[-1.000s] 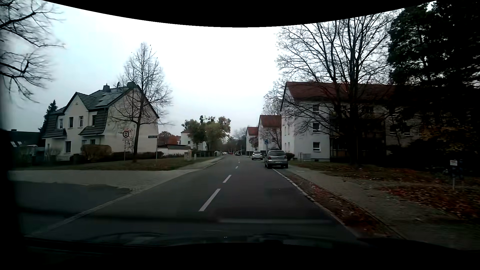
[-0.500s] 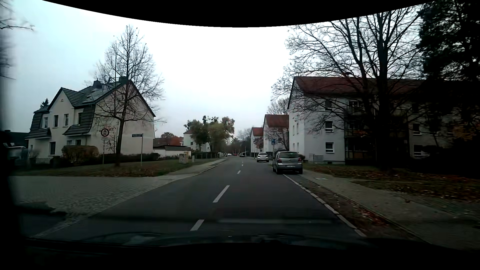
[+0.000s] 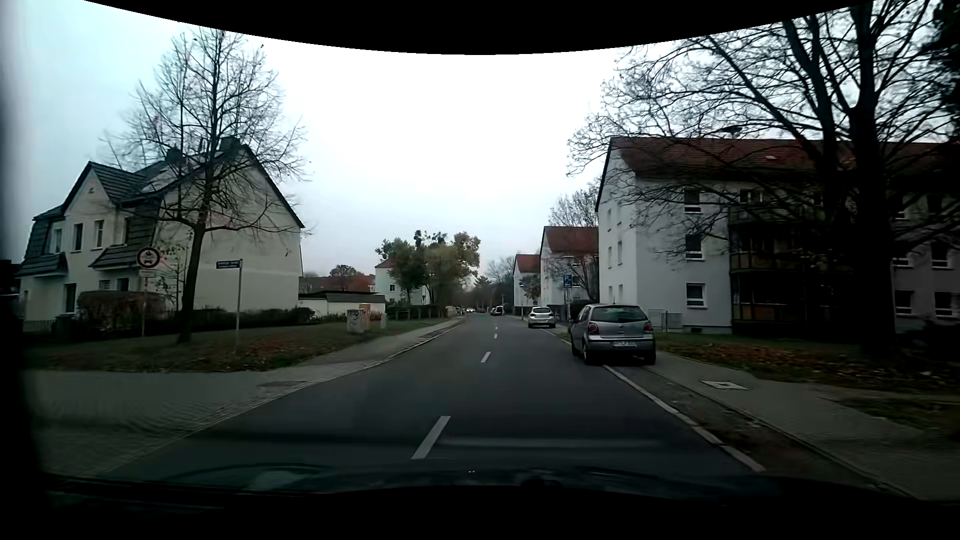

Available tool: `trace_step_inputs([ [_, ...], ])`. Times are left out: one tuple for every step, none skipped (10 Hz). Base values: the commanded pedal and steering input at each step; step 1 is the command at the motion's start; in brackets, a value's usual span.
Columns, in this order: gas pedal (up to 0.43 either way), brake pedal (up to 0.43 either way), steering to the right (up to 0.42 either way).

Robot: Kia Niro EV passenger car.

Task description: Follow the waypoints while adhering to traffic rules and regulations

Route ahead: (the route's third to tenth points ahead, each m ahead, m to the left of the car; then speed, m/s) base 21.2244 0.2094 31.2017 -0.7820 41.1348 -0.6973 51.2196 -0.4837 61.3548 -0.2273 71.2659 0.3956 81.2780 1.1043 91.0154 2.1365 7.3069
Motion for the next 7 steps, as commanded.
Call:
trace_step_inputs([
  [0.169,0.000,-0.005],
  [0.169,0.000,-0.001],
  [0.169,0.000,0.000],
  [0.169,0.000,0.004],
  [0.169,0.000,0.009],
  [0.169,0.000,0.012],
  [0.169,0.000,0.013],
])
